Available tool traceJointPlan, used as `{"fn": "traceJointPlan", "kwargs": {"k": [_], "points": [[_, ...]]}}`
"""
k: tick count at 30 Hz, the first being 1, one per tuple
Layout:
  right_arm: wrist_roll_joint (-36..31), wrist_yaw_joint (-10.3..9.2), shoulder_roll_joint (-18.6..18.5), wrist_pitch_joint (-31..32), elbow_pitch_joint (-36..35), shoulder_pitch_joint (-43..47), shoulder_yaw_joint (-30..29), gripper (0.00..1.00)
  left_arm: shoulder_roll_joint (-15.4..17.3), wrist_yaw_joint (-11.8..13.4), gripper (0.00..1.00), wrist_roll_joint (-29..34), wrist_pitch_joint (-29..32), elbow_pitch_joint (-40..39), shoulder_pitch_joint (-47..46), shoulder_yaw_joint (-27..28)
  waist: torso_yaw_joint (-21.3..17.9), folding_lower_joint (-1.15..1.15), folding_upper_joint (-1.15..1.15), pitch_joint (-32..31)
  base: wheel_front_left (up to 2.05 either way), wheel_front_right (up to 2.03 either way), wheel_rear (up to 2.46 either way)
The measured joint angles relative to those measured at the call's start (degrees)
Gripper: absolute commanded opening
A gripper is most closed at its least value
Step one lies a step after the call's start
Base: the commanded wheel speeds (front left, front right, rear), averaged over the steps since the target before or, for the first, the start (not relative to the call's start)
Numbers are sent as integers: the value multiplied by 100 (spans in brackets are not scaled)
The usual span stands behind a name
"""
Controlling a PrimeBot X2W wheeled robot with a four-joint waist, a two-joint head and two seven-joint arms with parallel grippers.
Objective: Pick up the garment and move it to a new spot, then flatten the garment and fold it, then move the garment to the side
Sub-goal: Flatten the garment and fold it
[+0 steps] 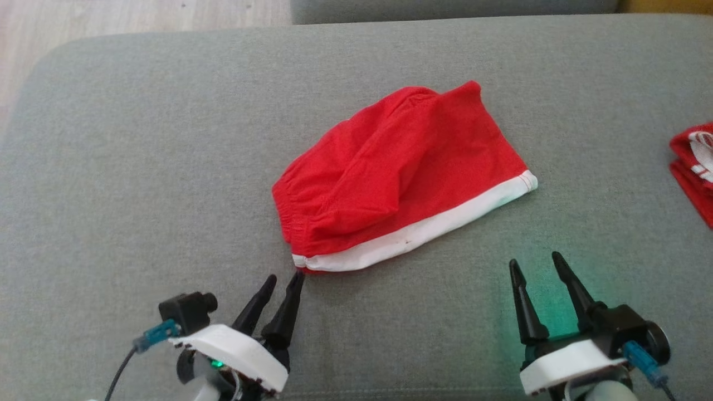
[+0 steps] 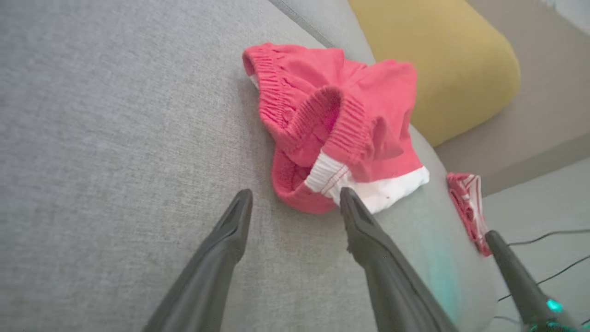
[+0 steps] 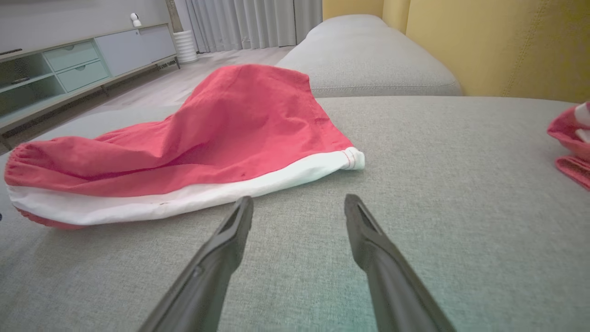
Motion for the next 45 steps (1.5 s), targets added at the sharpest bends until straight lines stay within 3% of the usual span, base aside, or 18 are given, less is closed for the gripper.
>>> {"fn": "traceJointPlan", "kwargs": {"k": [7,17,21,26,30,45], "points": [[99,0,1,0,-1,32,140,100,-2,-48,100,630,0,464,-170,155,-218,0,0,76,0,0,0],[158,0,0,0,5,30,149,100,9,-297,100,630,65,553,-336,94,-524,0,0,102,0,0,0],[174,0,1,0,8,31,152,100,154,-312,100,649,214,299,-333,-60,-585,0,0,81,0,0,0],[209,0,1,0,20,37,175,100,569,-178,100,980,475,-13,-286,-238,-623,0,0,-15,0,0,0],[209,0,1,0,20,40,172,100,720,-51,100,987,601,-441,-172,-237,-652,0,0,-73,0,0,0],[266,0,1,0,20,62,243,100,820,134,98,918,667,-702,-93,-203,-755,0,0,-129,0,0,0]]}}
